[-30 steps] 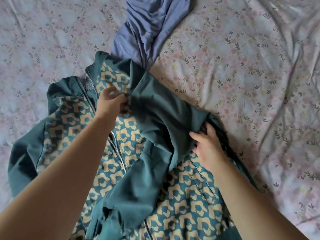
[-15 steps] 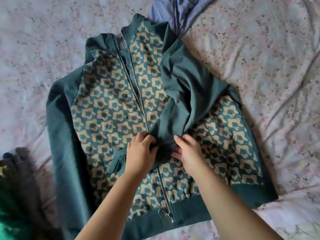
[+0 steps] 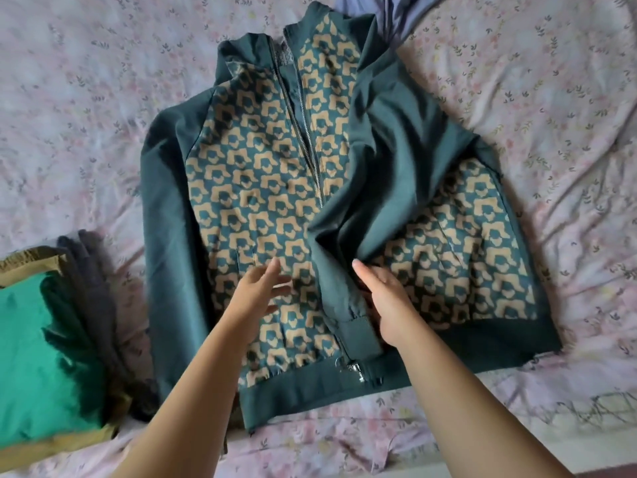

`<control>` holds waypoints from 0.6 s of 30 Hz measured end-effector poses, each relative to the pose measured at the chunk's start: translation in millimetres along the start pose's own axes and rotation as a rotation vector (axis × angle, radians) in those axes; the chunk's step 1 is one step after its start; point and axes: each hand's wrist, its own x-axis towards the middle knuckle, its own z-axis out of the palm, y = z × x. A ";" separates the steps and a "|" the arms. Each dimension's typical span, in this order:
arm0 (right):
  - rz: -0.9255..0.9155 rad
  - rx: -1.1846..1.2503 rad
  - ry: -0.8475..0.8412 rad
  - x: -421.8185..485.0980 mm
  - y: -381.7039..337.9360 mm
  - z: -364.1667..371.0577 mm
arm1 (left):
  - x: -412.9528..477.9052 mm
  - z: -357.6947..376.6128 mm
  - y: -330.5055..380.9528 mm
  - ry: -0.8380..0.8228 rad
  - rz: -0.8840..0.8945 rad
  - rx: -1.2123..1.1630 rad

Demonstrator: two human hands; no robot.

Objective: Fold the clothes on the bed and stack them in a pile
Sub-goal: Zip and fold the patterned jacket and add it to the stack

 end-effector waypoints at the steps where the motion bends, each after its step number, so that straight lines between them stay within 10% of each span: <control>1: 0.005 0.000 0.003 -0.7 5.2 2.5 | -6.5 2.0 -2.2 -0.042 0.023 0.025; 8: 0.121 -0.009 -0.337 -24.2 19.7 17.6 | -20.3 22.1 -6.4 -0.111 0.046 -0.041; 14: -0.007 -0.005 0.108 -16.0 24.9 18.7 | -16.1 -19.2 -28.3 -0.054 -0.132 -0.185; 18: 0.052 0.326 -0.052 -12.3 17.3 27.6 | -21.5 -47.5 -45.6 -0.169 -0.145 -0.275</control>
